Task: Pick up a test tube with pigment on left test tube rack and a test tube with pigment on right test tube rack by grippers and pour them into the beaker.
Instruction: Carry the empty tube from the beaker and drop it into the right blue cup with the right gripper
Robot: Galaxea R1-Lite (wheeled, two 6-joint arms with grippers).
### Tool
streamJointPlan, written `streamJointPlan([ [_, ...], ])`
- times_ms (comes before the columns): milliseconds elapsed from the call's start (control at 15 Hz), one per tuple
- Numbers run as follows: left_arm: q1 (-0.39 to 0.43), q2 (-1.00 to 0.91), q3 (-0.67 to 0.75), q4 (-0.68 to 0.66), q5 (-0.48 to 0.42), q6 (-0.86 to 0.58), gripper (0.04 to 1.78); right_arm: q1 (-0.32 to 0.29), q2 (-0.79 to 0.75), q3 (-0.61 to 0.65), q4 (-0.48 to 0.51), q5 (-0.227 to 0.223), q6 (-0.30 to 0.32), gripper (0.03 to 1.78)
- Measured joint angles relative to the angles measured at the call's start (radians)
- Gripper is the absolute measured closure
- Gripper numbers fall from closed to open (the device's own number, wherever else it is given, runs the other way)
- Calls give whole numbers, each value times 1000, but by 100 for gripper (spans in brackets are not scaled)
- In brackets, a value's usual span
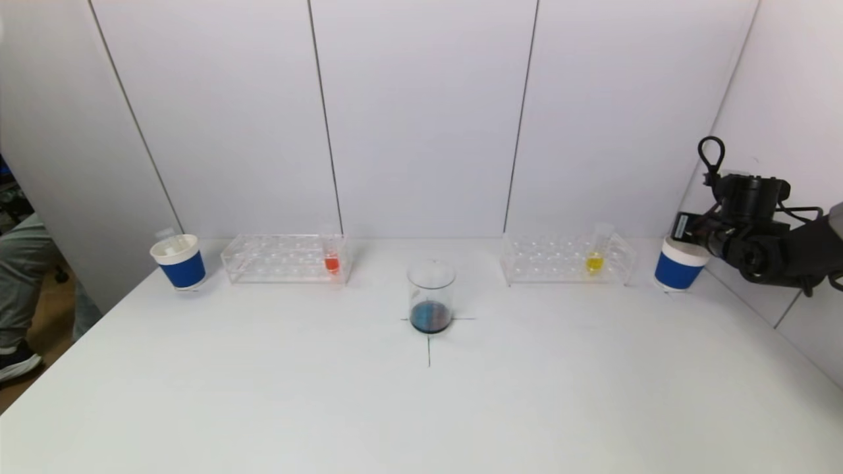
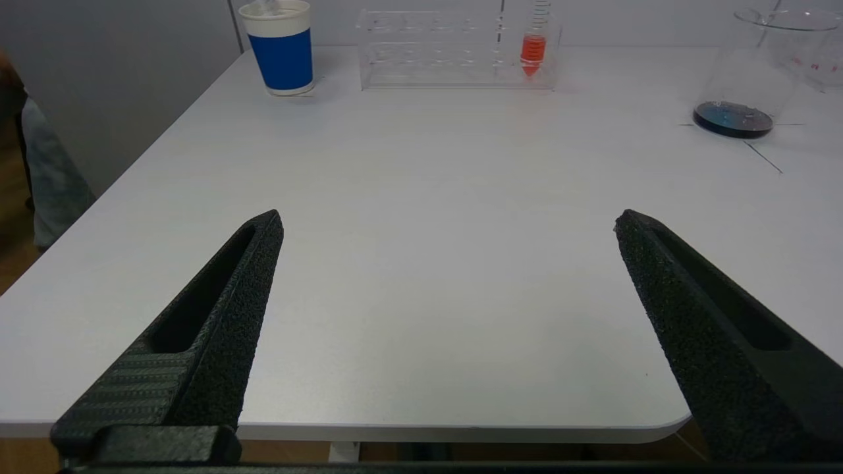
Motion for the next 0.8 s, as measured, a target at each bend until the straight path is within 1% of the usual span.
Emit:
streamJointPlan([
  [133,0,0,0,0,0,0,6,0,-3,0,-1,0,0,101],
  [200,0,0,0,0,0,0,6,0,-4,0,0,0,0,87],
  [333,0,0,0,0,0,0,6,0,-5,0,0,0,0,53],
  [467,0,0,0,0,0,0,6,0,-6,0,-1,0,1,27],
  [533,0,0,0,0,0,0,6,0,-9,1,-3,0,0,18],
  [667,0,0,0,0,0,0,6,0,-19,10,-9,0,-1,6],
  [800,0,0,0,0,0,0,6,1,-40,27,-11,2,-1,3],
])
